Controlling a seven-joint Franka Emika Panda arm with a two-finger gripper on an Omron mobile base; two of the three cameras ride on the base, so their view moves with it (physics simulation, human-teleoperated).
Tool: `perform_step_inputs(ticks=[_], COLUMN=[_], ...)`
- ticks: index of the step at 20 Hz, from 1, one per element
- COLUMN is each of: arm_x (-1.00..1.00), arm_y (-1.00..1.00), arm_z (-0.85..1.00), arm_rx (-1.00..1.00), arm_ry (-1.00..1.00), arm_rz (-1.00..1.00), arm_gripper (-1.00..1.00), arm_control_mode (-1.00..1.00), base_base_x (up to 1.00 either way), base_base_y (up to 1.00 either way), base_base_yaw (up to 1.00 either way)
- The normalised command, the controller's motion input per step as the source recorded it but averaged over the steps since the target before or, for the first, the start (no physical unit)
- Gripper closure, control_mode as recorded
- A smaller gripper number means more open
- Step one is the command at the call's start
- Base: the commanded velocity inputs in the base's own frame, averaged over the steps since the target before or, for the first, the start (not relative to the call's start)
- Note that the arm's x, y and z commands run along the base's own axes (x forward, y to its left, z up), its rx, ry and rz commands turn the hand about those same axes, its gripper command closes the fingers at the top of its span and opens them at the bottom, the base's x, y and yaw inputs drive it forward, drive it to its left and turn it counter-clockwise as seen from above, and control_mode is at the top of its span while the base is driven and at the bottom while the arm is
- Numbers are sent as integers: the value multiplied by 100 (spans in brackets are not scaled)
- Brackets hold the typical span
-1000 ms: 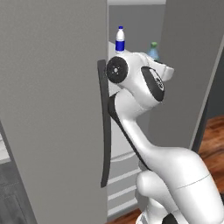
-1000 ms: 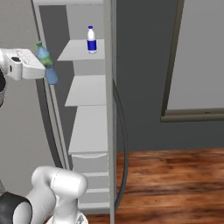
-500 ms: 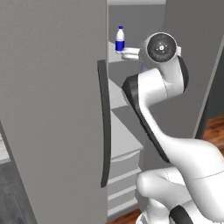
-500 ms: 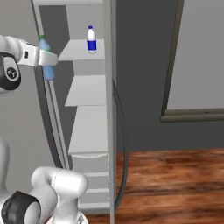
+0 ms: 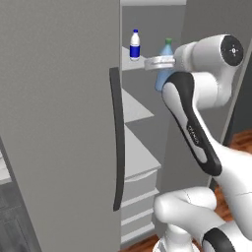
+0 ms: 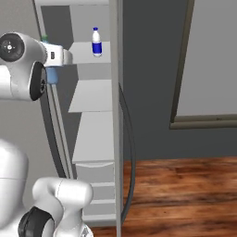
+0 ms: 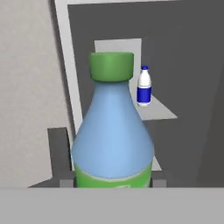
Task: Take the bottled waters from the counter and place them in the freezer to freeze. Close the freezer door after placing the bottles.
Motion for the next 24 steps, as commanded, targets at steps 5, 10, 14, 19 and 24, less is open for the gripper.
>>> perform_step_inputs(ticks=[5,10,14,19,24], arm_x=[11,0,11,34,27], arm_y=[0,0,0,0,0], arm_z=[-2,0,0,2,10], arm_rx=[0,0,-1,-1,0], arm_ry=[-3,-9,0,0,0], arm_rz=[32,10,0,-1,0], arm_gripper=[100,100,100,100,100], arm_control_mode=[-100,-100,-100,-100,-100], base_base_x=[0,0,0,0,0], base_base_y=[0,0,0,0,0], base_base_yaw=[0,0,0,0,0])
